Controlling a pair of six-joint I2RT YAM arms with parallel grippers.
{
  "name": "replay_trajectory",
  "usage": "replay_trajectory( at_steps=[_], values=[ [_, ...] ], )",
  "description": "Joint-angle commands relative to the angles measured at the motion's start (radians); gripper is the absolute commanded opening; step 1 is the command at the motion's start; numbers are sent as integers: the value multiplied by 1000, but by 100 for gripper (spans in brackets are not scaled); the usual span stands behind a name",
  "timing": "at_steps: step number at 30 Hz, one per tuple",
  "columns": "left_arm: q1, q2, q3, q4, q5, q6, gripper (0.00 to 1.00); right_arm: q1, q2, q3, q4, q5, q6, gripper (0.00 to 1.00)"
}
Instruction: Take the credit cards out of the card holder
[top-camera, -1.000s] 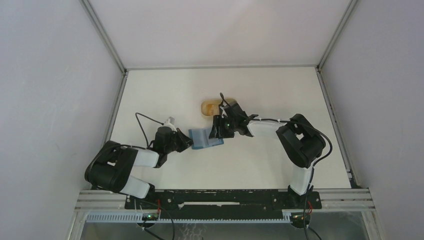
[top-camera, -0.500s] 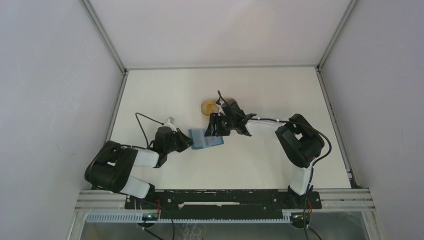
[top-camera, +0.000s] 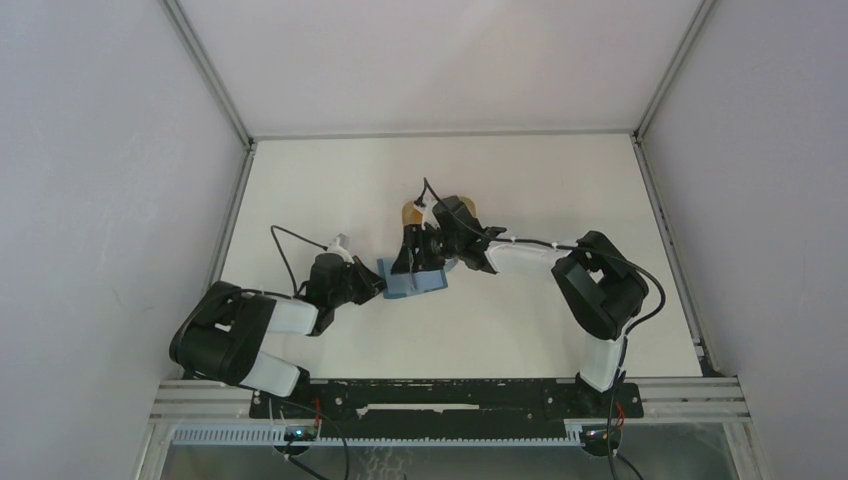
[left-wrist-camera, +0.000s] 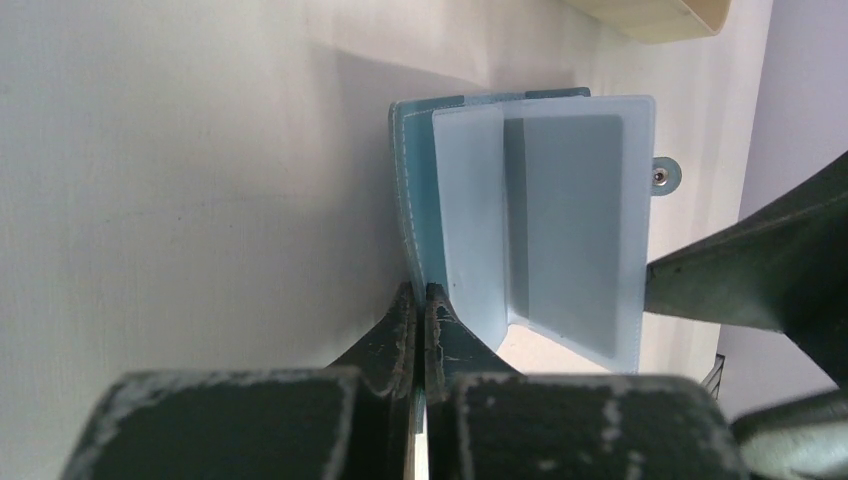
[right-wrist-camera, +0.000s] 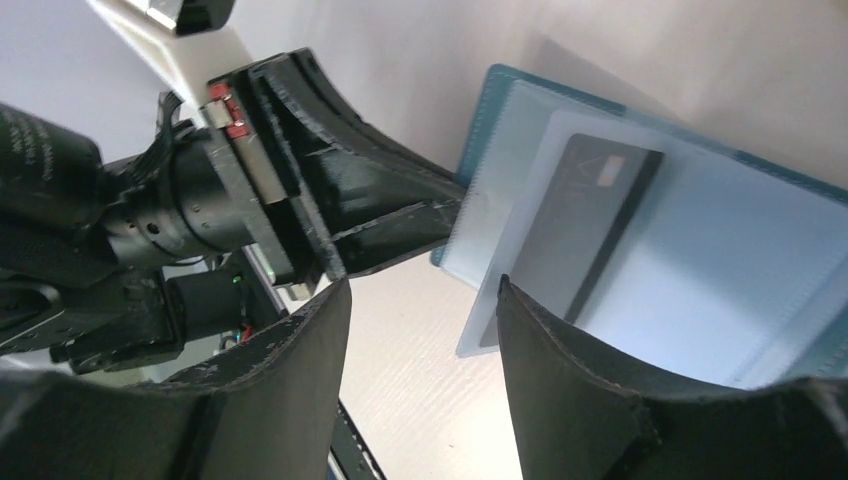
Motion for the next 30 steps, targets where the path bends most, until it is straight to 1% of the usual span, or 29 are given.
replay_trajectory(
  at_steps=[1, 5, 9, 16, 21, 30],
  values=[
    [-6, 34, -39, -120, -48, 44, 0, 24, 8, 36, 60, -67, 6, 65],
    [-8, 43, -33, -120, -44, 42, 0, 19, 20, 47, 73, -130, 4, 66],
    [-8, 50, -30, -120, -42, 43, 0, -4, 29, 47, 86, -149, 12, 68],
    [-8, 54, -27, -120, -42, 44, 0, -40, 81, 47, 164, -230, 86, 68],
    [-8, 53, -31, -120, -43, 42, 0, -57, 81, 47, 129, -223, 67, 69],
    [-8, 53, -32, -120, -43, 42, 0, -115, 110, 43, 124, -215, 45, 69]
  ],
)
